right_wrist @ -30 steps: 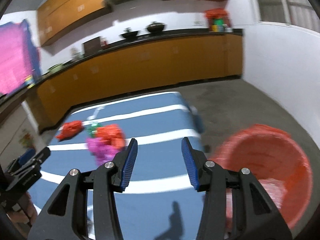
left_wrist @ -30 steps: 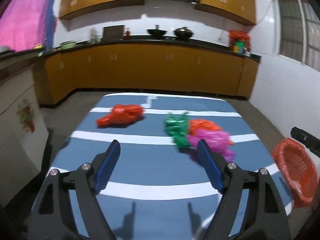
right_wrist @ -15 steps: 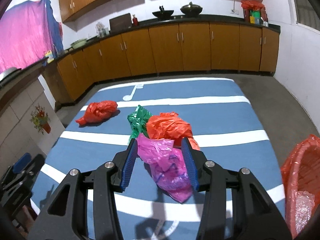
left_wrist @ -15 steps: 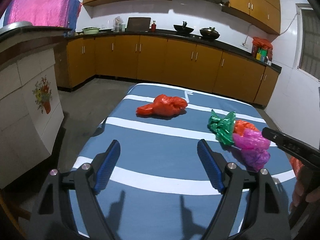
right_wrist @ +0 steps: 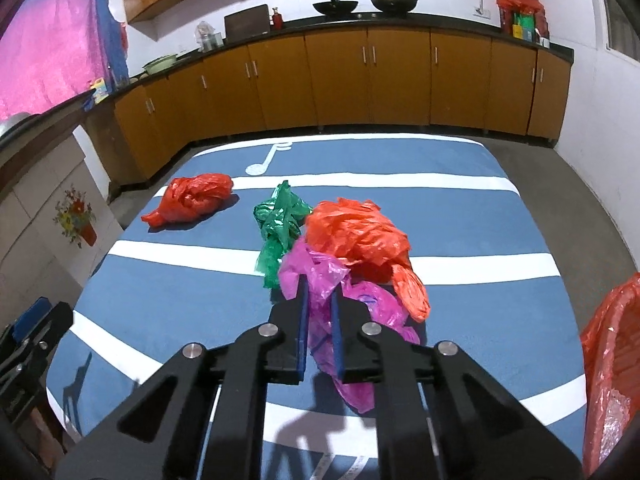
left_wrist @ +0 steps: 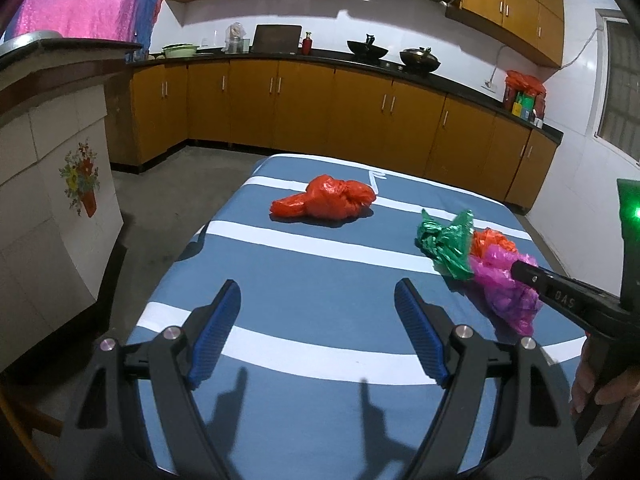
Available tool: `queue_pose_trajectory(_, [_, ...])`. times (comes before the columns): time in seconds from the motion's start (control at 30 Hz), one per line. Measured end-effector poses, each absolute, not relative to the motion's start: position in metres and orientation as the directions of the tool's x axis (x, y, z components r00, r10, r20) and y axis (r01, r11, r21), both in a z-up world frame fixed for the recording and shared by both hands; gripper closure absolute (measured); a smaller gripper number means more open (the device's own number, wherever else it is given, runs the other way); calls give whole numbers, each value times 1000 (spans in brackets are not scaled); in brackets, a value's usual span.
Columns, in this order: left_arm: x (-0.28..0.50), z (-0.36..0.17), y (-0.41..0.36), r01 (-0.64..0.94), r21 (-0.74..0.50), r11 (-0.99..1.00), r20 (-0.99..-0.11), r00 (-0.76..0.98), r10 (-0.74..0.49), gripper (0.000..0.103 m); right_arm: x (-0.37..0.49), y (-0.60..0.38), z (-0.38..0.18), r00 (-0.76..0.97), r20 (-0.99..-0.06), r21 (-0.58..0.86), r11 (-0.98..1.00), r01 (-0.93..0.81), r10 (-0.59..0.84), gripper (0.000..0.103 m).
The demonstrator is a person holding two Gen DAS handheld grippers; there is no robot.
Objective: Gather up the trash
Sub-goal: 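Grasp the pink plastic bag with the right tool, then grasp the green plastic bag with the left tool while the right tool holds the pink bag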
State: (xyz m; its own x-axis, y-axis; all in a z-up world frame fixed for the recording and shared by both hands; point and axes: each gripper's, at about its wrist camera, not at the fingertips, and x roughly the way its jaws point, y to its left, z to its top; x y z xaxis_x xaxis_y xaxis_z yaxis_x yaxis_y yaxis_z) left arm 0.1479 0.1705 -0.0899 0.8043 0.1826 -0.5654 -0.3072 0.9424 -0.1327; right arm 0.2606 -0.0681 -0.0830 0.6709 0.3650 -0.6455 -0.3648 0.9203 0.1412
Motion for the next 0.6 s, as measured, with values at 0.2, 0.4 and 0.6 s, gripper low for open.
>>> queue_pose_trajectory(0.2, [150, -90, 164, -288, -133, 949, -565, 808, 166, 25, 244, -79, -74, 669, -626, 167, 907, -387, 401, 94])
queue_pose_trajectory(0.4, [159, -90, 152, -254, -143, 956, -573, 809, 130, 25, 229, -99, -64, 682, -601, 195, 904, -380, 416, 94])
queue_pose_trajectory(0.6, [183, -87, 132, -188, -128, 974, -572, 816, 83, 25, 223, -126, -49, 729, -555, 221, 916, -334, 400, 94])
